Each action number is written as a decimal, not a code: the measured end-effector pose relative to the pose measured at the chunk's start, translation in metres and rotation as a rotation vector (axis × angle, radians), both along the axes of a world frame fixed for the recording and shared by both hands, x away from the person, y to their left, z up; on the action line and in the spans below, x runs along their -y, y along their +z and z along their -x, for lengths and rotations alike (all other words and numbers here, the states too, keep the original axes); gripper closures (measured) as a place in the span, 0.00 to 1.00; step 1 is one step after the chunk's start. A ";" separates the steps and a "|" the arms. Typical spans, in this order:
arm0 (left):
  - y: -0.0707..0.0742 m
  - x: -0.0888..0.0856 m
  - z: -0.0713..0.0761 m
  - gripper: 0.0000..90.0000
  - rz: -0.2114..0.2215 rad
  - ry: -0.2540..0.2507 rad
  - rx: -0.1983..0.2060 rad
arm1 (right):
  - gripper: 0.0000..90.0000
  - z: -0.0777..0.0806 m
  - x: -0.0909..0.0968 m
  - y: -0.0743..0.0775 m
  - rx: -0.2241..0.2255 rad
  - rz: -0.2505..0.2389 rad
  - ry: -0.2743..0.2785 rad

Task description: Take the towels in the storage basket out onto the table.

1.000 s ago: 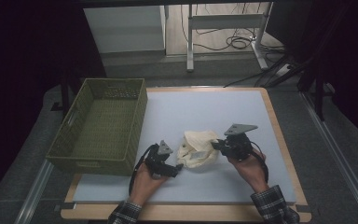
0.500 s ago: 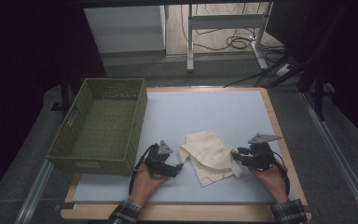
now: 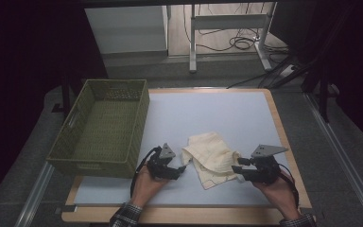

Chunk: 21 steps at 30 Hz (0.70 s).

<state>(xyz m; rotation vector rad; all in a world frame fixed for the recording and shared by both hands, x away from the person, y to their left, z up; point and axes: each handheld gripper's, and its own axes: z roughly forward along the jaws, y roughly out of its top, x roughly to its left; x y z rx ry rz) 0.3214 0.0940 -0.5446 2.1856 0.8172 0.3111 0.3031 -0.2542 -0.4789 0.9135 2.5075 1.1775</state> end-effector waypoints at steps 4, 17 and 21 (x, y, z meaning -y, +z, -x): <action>0.003 0.003 -0.004 0.32 0.029 -0.013 -0.021 | 0.57 -0.007 -0.007 -0.016 -0.023 0.023 0.007; 0.010 0.000 -0.014 0.97 0.071 -0.013 -0.035 | 0.94 -0.019 -0.011 -0.023 -0.018 0.049 -0.058; 0.025 -0.001 -0.019 0.97 0.090 -0.008 -0.004 | 0.94 -0.021 0.001 -0.007 0.007 0.023 -0.080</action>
